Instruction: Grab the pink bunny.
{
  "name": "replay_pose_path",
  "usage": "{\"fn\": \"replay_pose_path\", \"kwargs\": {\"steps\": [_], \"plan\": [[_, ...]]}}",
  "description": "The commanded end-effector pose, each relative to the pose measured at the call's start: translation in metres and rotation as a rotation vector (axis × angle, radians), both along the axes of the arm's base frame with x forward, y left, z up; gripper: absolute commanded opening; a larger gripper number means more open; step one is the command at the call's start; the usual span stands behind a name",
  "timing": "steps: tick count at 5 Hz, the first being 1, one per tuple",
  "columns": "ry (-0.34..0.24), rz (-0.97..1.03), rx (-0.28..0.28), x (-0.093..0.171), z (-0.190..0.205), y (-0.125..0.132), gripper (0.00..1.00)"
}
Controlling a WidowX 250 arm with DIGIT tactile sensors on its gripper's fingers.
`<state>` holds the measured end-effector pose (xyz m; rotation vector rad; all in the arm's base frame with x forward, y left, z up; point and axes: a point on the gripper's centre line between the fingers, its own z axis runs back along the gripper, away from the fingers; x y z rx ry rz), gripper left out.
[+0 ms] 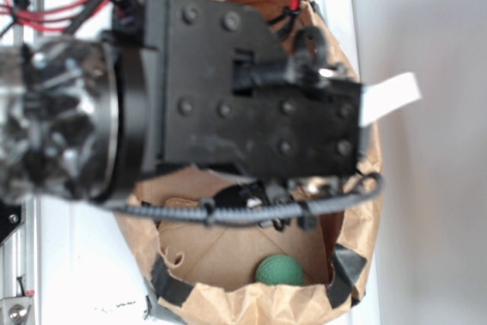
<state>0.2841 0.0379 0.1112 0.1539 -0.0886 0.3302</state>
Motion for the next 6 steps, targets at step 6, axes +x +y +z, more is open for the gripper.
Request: {"fn": "replay_pose_path", "kwargs": {"steps": [6], "plan": [[-0.077,-0.029,0.021,-0.004,0.001,0.024,1.00]]}}
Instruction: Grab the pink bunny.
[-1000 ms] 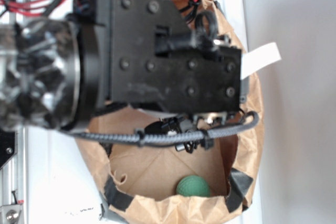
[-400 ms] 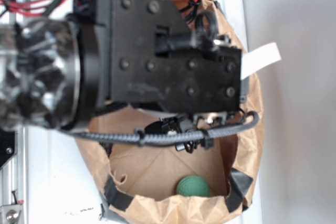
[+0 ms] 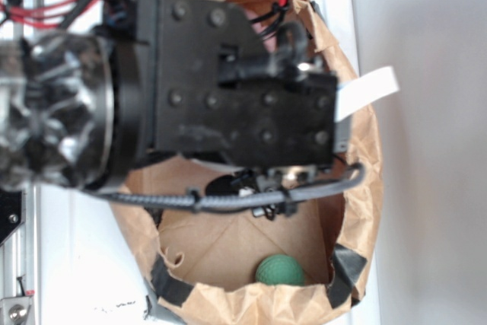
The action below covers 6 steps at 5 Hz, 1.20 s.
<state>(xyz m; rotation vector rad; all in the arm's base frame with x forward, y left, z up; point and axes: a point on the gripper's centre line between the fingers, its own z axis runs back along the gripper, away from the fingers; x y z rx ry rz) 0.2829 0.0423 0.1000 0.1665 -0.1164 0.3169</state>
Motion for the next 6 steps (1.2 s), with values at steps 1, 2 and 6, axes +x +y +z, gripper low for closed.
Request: {"fn": "replay_pose_path", "kwargs": {"steps": [1,2,6], "plan": [[-0.036,-0.021,-0.001,-0.008,0.013,0.029,1.00],[-0.027,-0.003,-0.001,-0.003,0.012,0.041,1.00],[-0.036,0.056,0.085,0.021,-0.012,0.055,1.00]]}}
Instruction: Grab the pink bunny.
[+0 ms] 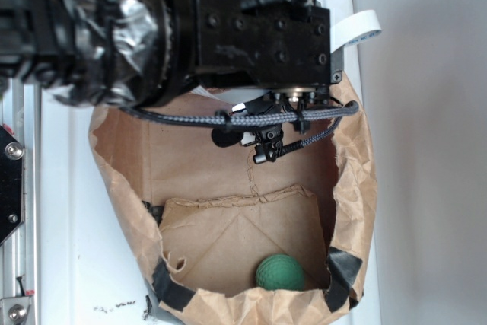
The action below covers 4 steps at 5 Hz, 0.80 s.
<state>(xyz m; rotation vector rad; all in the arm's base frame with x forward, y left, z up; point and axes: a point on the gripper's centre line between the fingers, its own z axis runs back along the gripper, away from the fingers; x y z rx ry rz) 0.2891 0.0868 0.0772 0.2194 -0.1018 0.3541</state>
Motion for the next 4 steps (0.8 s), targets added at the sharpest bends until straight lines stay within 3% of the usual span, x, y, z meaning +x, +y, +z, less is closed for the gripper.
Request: {"fn": "replay_pose_path", "kwargs": {"steps": [1,2,4], "plan": [[-0.035,0.034,0.080,0.018,0.000,0.017,1.00],[-0.011,0.033,0.087,0.008,-0.001,0.021,1.00],[-0.014,0.041,0.060,-0.007,0.003,0.022,1.00]]}}
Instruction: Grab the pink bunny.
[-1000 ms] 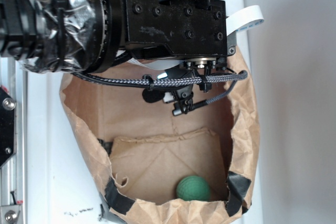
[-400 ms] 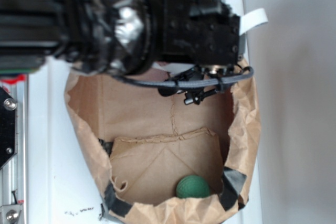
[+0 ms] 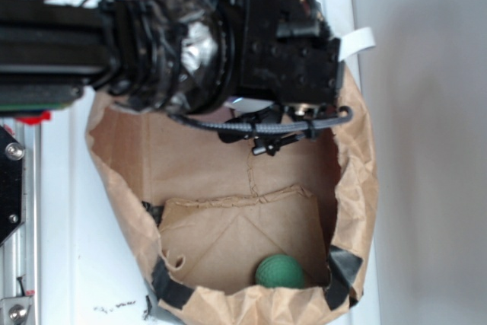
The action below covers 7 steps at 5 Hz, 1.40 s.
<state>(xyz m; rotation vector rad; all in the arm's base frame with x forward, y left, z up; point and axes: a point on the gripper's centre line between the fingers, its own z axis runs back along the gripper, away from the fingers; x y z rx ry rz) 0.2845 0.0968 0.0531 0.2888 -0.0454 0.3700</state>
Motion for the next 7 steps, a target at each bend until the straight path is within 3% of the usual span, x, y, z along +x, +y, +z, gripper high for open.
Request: {"fn": "replay_pose_path", "kwargs": {"steps": [1,4,7], "plan": [[-0.055,0.005,-0.003,-0.007,0.029,0.014,1.00],[-0.009,-0.005,-0.025,-0.033,0.036,0.015,1.00],[-0.059,0.059,0.010,-0.012,0.027,0.032,1.00]]}}
